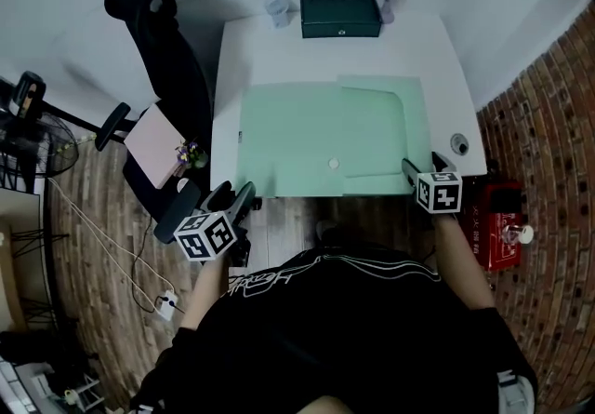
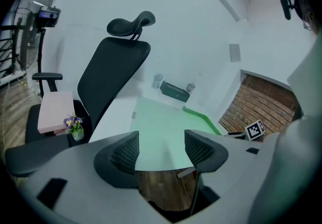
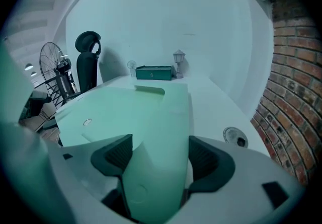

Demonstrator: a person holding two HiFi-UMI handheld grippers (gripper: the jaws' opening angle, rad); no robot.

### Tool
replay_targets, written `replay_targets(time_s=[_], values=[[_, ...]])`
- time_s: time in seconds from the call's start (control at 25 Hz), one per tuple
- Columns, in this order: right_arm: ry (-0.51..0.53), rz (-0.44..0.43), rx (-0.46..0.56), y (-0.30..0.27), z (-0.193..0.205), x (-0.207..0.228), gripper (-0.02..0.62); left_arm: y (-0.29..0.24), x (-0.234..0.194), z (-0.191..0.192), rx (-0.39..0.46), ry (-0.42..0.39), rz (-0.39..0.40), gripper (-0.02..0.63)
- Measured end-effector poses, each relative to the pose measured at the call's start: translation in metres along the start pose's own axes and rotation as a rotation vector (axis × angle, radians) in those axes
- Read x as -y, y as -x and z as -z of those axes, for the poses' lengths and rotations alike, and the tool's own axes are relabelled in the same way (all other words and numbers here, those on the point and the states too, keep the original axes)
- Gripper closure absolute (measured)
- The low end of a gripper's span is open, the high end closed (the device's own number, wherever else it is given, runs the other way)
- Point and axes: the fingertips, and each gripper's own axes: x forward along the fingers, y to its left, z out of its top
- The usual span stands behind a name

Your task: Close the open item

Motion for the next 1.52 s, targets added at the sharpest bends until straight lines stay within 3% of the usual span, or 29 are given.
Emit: replay_targets(time_s=[0.48, 0.76, 0.96, 1.08, 1.32, 1.52], values=[[0.036, -0.02, -0.028, 0.003, 0.006, -0.01, 0.247, -0.008, -0.05, 0.054, -0.079, 0.085, -0.08, 0.311], [0.036, -0.013, -0.038, 0.003, 0.007, -0.011, 0.247, -0.018, -0.062, 0.072, -0.093, 0.118, -0.048, 0.311], [0.035, -0.004, -0.039, 0.003, 0.007, -0.01, 0.247, -0.028, -0.058, 0.083, -0.122, 0.165, 0.03, 0.313], [0.034, -0.004, -0.043, 0.002, 0.007, -0.011, 0.247, -0.03, -0.054, 0.084, -0.122, 0.187, 0.075, 0.35], [-0.015, -0.021, -0.016, 0.004, 0.005, -0.01, 0.249, -0.028, -0.049, 0.079, -0.091, 0.169, 0.091, 0.401], [-0.103, -0.047, 0.052, 0.005, 0.001, -0.009, 0.222, -0.019, -0.04, 0.062, -0.043, 0.084, 0.091, 0.444]])
